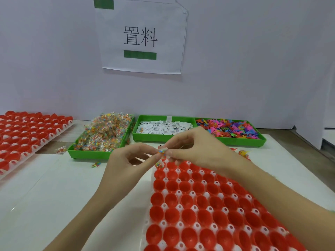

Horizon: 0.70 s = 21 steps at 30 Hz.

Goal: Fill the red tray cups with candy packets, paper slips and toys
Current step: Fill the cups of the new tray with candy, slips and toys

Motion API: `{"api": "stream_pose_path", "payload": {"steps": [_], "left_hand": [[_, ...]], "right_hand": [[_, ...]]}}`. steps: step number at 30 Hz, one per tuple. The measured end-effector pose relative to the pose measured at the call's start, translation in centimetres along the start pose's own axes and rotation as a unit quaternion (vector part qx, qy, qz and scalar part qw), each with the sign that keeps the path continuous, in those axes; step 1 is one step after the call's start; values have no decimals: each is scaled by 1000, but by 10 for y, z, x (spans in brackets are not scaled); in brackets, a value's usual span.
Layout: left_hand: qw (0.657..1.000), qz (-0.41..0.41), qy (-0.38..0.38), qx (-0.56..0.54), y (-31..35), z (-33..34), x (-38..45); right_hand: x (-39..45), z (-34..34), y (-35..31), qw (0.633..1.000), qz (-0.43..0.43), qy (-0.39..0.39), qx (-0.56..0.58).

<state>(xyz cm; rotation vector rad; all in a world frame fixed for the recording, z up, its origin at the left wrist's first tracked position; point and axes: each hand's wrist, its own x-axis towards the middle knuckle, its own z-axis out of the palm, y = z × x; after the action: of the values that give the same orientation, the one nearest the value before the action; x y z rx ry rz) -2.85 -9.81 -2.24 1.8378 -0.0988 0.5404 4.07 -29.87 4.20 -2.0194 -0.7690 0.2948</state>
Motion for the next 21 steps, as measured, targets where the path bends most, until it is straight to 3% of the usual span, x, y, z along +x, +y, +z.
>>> {"api": "stream_pose_path", "payload": {"steps": [3, 6, 13, 15, 21], "left_hand": [[1000, 2, -5, -29, 7, 7, -5], [997, -7, -26, -78, 14, 11, -9], [995, -29, -40, -82, 13, 14, -9], [995, -34, -42, -79, 12, 13, -9], [997, -34, -32, -63, 10, 10, -7]], "right_hand": [[-17, 5, 2, 999, -15, 46, -19], [-29, 7, 6, 999, -11, 47, 5], [-30, 3, 15, 993, 24, 55, 105], [-20, -11, 22, 994, 28, 69, 84], [35, -89, 94, 962, 118, 233, -74]]}}
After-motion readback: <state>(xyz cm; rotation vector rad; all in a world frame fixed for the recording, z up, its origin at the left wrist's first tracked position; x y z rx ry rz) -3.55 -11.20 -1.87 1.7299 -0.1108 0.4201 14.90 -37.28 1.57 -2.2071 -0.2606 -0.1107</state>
